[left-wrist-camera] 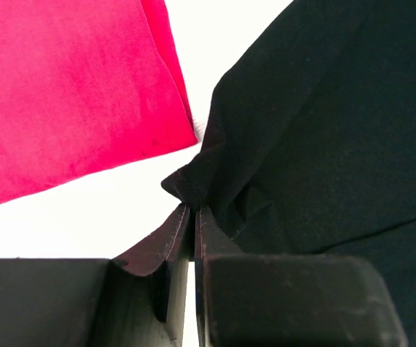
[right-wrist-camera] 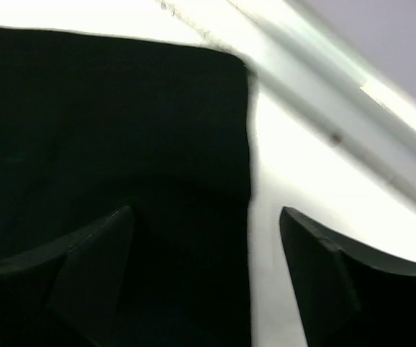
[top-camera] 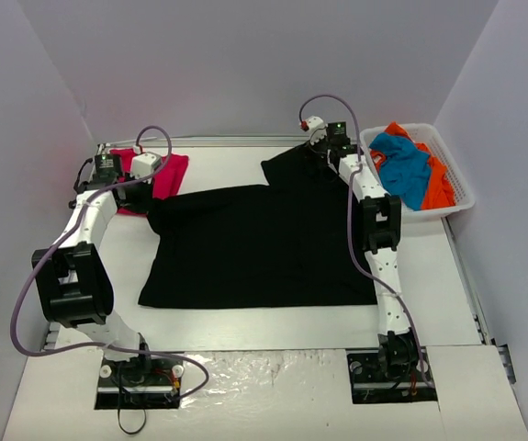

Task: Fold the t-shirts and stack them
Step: Grap the side of the flattened tshirt furthest away from the robot with both arms

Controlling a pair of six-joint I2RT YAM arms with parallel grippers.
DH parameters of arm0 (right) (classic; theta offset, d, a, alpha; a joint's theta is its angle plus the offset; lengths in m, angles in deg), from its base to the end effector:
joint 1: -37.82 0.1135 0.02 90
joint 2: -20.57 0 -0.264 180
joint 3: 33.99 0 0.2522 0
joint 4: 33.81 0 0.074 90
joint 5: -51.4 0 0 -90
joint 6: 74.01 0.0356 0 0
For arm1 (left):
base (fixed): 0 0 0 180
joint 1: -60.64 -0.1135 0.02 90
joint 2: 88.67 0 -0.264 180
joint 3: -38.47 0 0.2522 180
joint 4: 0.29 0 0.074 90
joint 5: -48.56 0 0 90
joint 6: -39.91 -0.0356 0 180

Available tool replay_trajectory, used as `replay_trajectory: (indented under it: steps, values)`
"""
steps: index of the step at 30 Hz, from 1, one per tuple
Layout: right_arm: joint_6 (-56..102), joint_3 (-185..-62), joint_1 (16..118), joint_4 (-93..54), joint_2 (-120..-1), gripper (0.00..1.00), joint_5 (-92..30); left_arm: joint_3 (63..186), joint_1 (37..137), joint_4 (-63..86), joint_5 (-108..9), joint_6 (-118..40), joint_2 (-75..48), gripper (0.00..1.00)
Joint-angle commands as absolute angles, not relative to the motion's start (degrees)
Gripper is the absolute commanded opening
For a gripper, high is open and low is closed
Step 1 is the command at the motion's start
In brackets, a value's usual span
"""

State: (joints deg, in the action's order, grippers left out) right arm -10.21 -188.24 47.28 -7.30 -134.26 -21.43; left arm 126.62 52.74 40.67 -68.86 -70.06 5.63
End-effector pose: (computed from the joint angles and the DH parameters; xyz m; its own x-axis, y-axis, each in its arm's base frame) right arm 0.5973 0.1102 0.1740 -0.2193 -0.4642 -0.8582 -0.5718 0.7738 -0.2724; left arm 0.3612 0.0336 0.2724 -0.6177 0.2203 -0.7549 0.4250 0.9012 -0.0847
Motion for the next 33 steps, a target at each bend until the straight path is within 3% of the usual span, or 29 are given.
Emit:
replay_trajectory:
  steps: [1, 5, 12, 27, 33]
  values:
    - [-7.75, -195.38, 47.49, -13.54, -137.01, 0.79, -18.13, 126.94, 52.64, 41.41, -69.13, -71.63, 0.8, 0.02]
    - [-6.87, -196.64, 48.02, -17.58, -140.26, 0.98, -17.25, 126.59, 52.73, 41.77, -68.6, -71.28, 0.54, 0.02]
    - [-2.66, -199.8, 49.07, -18.82, -144.31, 1.0, -14.35, 125.27, 53.35, 41.42, -67.2, -71.19, 0.27, 0.02]
    - [11.06, -203.94, 46.0, -18.73, -147.83, 0.82, -5.57, 125.18, 54.31, 41.59, -66.93, -71.63, 2.99, 0.02]
    - [14.14, -201.48, 44.59, -18.73, -147.04, 0.67, -1.52, 125.27, 54.66, 41.94, -67.63, -72.15, 3.17, 0.02]
